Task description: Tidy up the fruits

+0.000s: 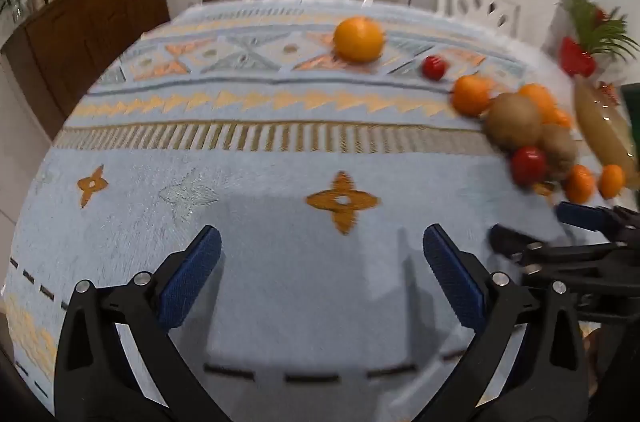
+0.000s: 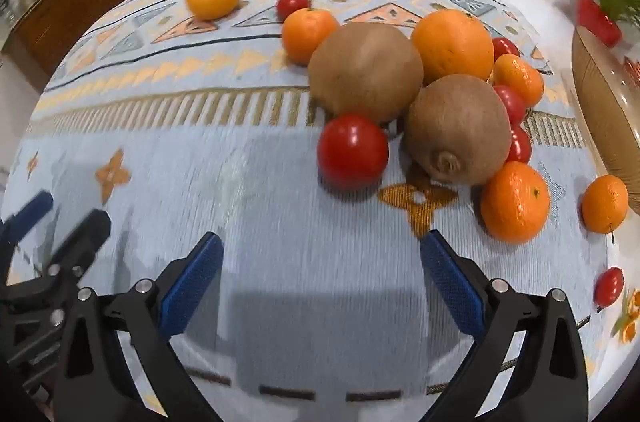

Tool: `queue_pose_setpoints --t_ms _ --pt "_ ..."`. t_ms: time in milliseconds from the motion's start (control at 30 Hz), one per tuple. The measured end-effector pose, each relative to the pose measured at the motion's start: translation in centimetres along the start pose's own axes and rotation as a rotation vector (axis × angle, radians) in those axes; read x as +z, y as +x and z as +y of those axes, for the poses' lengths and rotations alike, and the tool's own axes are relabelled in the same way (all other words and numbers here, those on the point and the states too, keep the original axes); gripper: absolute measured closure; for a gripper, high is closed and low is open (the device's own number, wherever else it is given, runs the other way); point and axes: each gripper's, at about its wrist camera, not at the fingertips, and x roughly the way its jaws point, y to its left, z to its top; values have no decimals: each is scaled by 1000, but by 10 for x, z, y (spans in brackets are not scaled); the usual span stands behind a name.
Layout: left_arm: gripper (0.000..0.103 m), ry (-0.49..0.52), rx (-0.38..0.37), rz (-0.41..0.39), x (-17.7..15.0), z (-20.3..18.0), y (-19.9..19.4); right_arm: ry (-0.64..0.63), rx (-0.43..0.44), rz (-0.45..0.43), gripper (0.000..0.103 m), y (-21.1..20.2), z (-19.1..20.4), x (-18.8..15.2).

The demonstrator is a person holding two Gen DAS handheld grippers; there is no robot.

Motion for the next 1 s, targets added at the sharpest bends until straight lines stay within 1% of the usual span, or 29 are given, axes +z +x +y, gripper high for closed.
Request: queue_pose_setpoints --t_ms 67,100,167,200,267,300,333,367,400,433,467,500,533,567,667,700,800,900,1000 --pt "3 33 -3 -40 -5 -10 -14 -20 -4 -21 5 -6 1 -11" --pt "3 46 -2 -59 -7 -14 -21 10 -3 -37 5 -14 -3 -20" --pt "3 74 10 -105 -15 -23 -39 87 -31 -133 5 -34 -10 -38" --pt "3 80 8 -120 -19 -24 -46 126 -86 -227 5 -55 -14 -56" --pt "3 98 -16 -161 -28 -30 -67 154 -180 -363 5 -87 -15 -86" --pt "3 102 -27 -173 -31 -35 -72 178 -253 -448 5 -106 -15 -105" --pt "3 113 -55 -176 -34 -42 -79 201 -302 -493 5 -116 -16 -122" --pt "3 126 -80 -170 -37 -48 -83 224 -328 -517 5 -120 -19 -138" --pt "3 141 -100 -162 -42 -57 -87 247 -325 -520 5 -123 -26 -144" --pt "3 150 -103 -162 -47 -63 -91 274 -326 -504 5 -123 -30 -148" --pt "3 160 -103 -163 -52 -70 -96 293 -333 -480 5 -124 -38 -153" --pt "3 169 -103 -165 -58 -76 -101 298 -377 -431 5 -122 -37 -154" --pt "3 172 -106 -166 -62 -78 -103 301 -394 -404 5 -120 -36 -153" --pt "3 176 -112 -166 -65 -81 -106 308 -392 -392 5 -122 -38 -157" --pt "3 196 -125 -165 -75 -86 -112 340 -357 -397 5 -133 -46 -167" --pt "3 200 -122 -167 -78 -88 -115 352 -362 -398 5 -134 -46 -170" --pt "3 208 -128 -174 -83 -89 -122 341 -360 -405 5 -139 -44 -175" --pt "3 205 -140 -181 -85 -90 -129 351 -316 -418 5 -142 -45 -178" --pt "3 195 -148 -193 -86 -92 -134 361 -307 -429 5 -147 -44 -181"
